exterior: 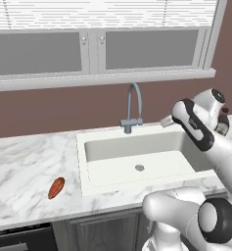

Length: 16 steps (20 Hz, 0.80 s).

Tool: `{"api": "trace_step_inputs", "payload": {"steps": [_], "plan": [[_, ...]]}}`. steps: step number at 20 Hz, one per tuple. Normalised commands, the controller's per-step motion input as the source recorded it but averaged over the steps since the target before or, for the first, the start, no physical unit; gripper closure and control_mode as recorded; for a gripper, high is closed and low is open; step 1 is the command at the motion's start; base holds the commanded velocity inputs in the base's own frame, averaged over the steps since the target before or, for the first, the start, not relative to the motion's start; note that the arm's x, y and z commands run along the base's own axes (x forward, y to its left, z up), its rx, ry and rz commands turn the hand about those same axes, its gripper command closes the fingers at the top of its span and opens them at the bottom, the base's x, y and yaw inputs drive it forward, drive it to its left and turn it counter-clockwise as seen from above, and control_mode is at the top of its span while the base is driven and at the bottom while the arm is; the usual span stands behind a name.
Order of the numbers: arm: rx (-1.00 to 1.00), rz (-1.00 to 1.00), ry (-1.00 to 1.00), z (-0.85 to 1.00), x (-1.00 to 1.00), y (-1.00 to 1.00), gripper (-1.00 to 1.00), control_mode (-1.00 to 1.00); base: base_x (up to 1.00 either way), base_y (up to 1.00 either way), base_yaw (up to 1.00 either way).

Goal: Turn on the sink faucet. Then move the sweet potato from the counter to the sink. Turn off the sink. Move the vegetable from the sink to the pot next to the stove. Finally move the pot to the front center burner.

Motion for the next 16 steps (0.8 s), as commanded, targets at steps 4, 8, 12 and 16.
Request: {"api": "trace_step_inputs", "payload": {"steps": [4,8,12,16], "plan": [[0.08,0.1,-0.11,0.0,0.33,0.0,-1.0,-1.0,0.0,0.0,0.0],[0.11,0.12,-0.11,0.0,0.42,0.0,-1.0,-1.0,0.0,0.0,0.0],[0.06,0.13,-0.11,-0.05,0.26,0.03,-1.0,-1.0,0.0,0.0,0.0],[0.05,0.18,-0.15,-0.17,0.29,0.0,-1.0,-1.0,0.0,0.0,0.0]]}}
